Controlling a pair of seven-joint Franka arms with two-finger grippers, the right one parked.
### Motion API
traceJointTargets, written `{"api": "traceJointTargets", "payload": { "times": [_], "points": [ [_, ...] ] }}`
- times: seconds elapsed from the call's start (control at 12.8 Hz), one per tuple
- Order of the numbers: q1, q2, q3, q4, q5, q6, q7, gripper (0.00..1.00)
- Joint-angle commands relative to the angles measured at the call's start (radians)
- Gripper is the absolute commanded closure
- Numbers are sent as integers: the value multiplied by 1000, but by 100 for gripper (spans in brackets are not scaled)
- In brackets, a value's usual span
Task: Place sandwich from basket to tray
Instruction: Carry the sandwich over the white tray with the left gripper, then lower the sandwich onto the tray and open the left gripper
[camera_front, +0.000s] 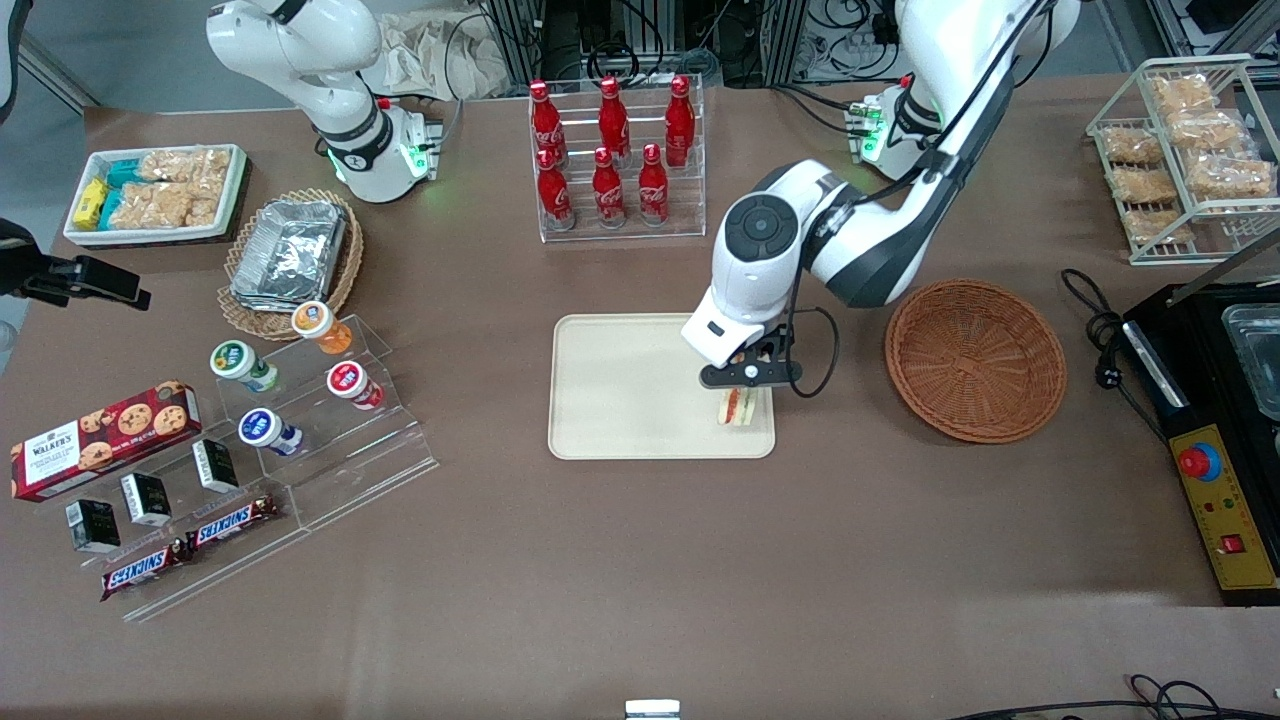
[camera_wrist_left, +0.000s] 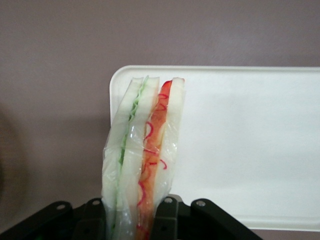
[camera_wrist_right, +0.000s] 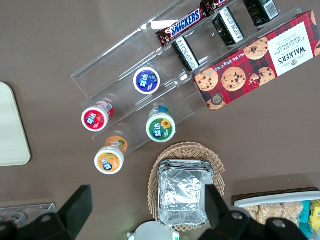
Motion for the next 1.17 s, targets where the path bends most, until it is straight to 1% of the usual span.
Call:
{"api": "traceJointTargets", "payload": {
  "times": [0.0, 0.23, 0.39, 0.47, 0.55, 0.63, 0.7, 1.1],
  "points": [
    [4, 40, -2, -81, 71, 123, -58, 100],
    [1, 138, -2, -86, 230, 184, -185, 100],
    [0, 181, -2, -79, 298, 214, -267, 100],
    [-2, 188, -2, -79, 317, 214, -282, 100],
    [-2, 197, -2, -76, 320, 214, -283, 83],
    [-3, 198, -2, -75, 324, 214, -281, 28],
    [-3, 198, -2, -75, 332, 214, -283, 0],
    [-2, 197, -2, -73, 332, 214, -279, 0]
  ]
}}
